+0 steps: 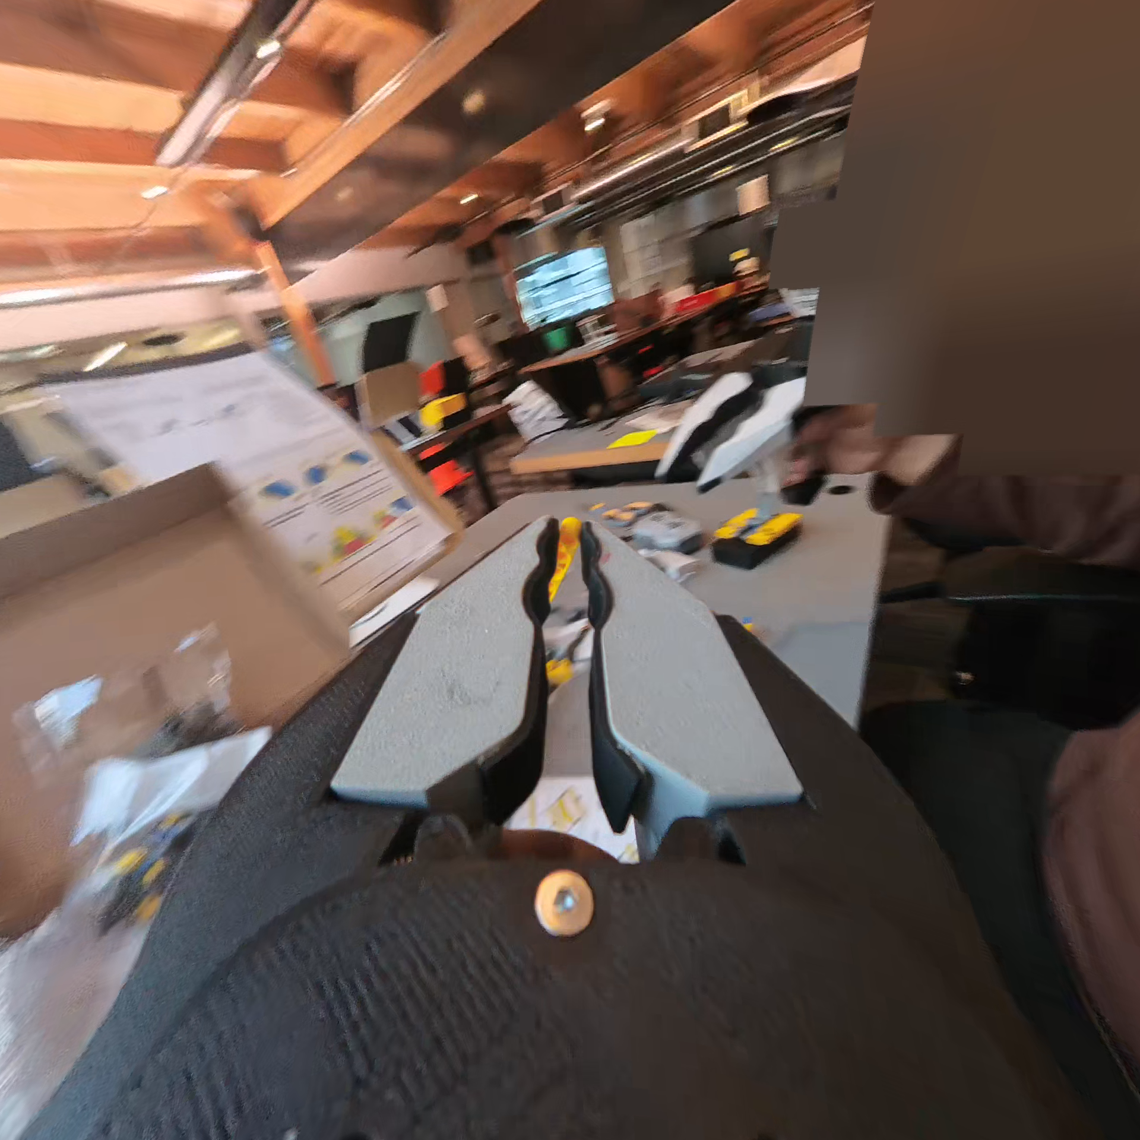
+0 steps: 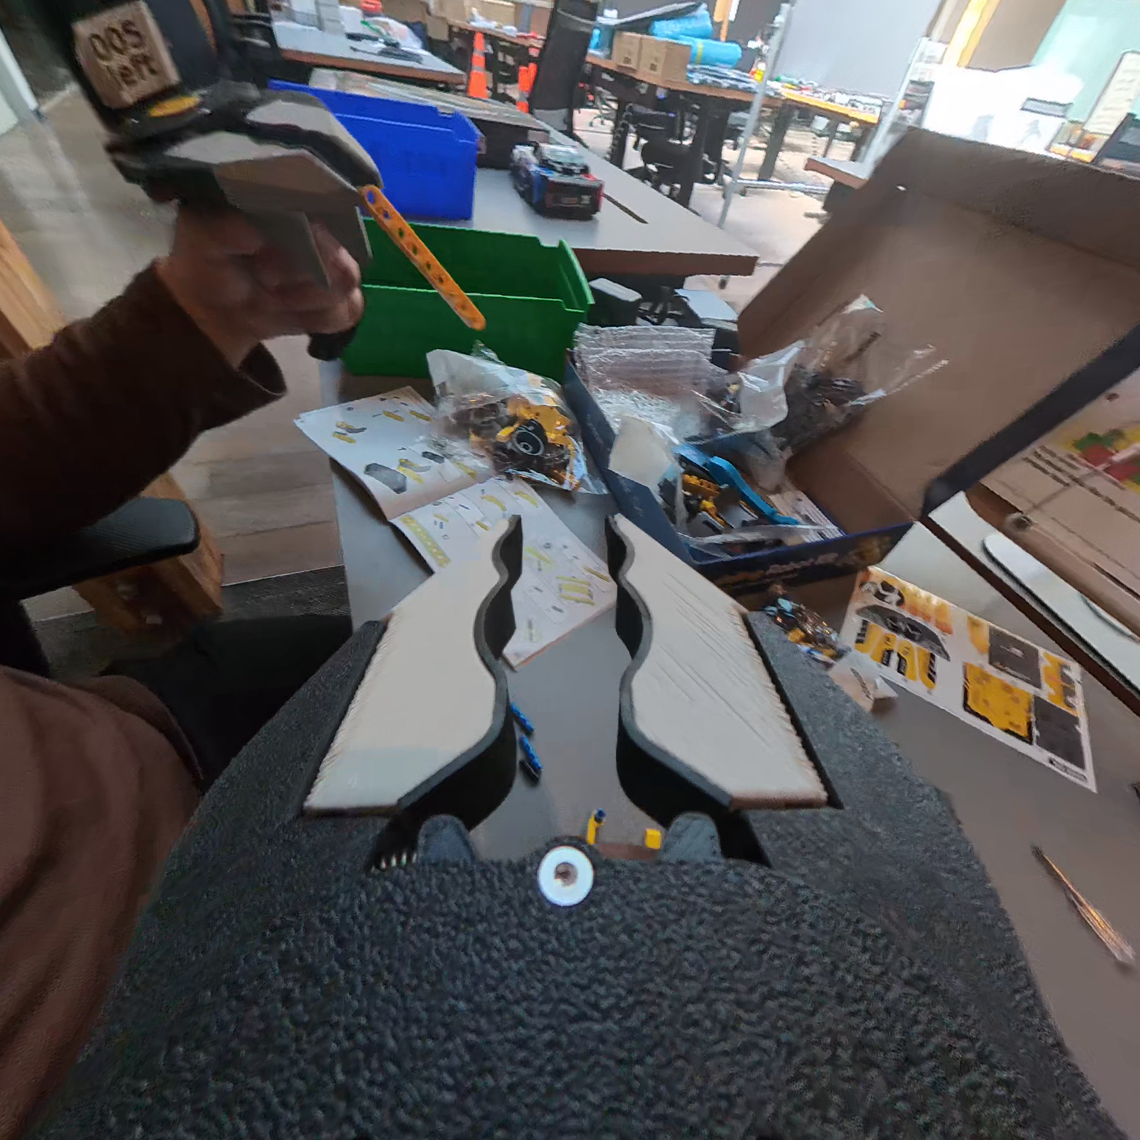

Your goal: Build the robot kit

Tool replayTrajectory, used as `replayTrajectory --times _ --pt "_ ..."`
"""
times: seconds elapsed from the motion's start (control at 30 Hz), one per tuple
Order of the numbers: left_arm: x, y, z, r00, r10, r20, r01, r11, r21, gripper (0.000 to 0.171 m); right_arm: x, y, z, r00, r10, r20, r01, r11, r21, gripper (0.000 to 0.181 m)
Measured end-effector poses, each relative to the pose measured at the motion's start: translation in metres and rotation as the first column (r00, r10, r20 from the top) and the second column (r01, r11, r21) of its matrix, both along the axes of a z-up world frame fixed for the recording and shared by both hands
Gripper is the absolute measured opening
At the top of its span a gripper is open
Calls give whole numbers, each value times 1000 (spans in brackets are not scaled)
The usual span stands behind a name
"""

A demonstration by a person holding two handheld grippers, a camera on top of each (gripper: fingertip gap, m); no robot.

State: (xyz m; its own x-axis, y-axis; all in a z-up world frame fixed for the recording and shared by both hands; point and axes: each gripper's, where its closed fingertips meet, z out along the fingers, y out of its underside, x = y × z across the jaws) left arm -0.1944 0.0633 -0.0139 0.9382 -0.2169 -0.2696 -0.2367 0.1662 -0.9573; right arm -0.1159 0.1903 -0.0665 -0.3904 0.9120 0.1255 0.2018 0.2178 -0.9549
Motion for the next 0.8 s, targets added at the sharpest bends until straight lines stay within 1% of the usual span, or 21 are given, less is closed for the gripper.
replayTrajectory --times 0.07,0.13,0.23,0.3,0.33,0.4,0.47,0.53,0.57,0.6,0.7,0.77,0.8 --pt "42 5 -4 985 -162 -52 165 985 54 3 2 -27 2 996 84 -21 -84 996 29 33" --pt "70 10 -10 965 -248 -89 255 964 74 3 6 -50 5 989 144 -41 -141 987 74 37" --pt "104 11 -14 921 -381 -80 387 916 101 4 13 -75 3 976 212 -54 -201 966 161 38" --pt "118 15 -19 907 -411 -86 418 904 93 4 16 -84 -1 970 237 -56 -218 948 230 38" --pt "123 17 -21 904 -419 -86 426 901 85 4 17 -86 -3 968 245 -52 -223 938 264 33" --pt "128 20 -25 900 -429 -73 434 898 69 3 21 -88 -8 963 265 -41 -237 913 333 11" --pt "130 23 -26 899 -436 -51 438 897 60 4 25 -86 -11 958 284 -33 -250 888 387 8" --pt "127 28 -30 909 -416 -32 417 908 28 3 28 -78 -13 963 270 -6 -243 876 417 8" --pt "123 33 -33 924 -381 -29 381 924 4 3 28 -70 -14 969 248 9 -228 875 428 8" --pt "115 39 -37 945 -324 -38 323 946 -20 0 28 -59 -16 977 210 26 -200 876 438 7" --pt "97 50 -51 973 -220 -64 212 971 -111 0 24 -6 -27 994 38 98 -77 900 430 7" --pt "82 56 -57 987 -150 -59 139 977 -164 0 23 37 -44 978 -97 187 15 919 395 7" --pt "72 59 -60 993 -104 -59 91 977 -190 0 24 58 -58 955 -166 245 63 922 382 7"
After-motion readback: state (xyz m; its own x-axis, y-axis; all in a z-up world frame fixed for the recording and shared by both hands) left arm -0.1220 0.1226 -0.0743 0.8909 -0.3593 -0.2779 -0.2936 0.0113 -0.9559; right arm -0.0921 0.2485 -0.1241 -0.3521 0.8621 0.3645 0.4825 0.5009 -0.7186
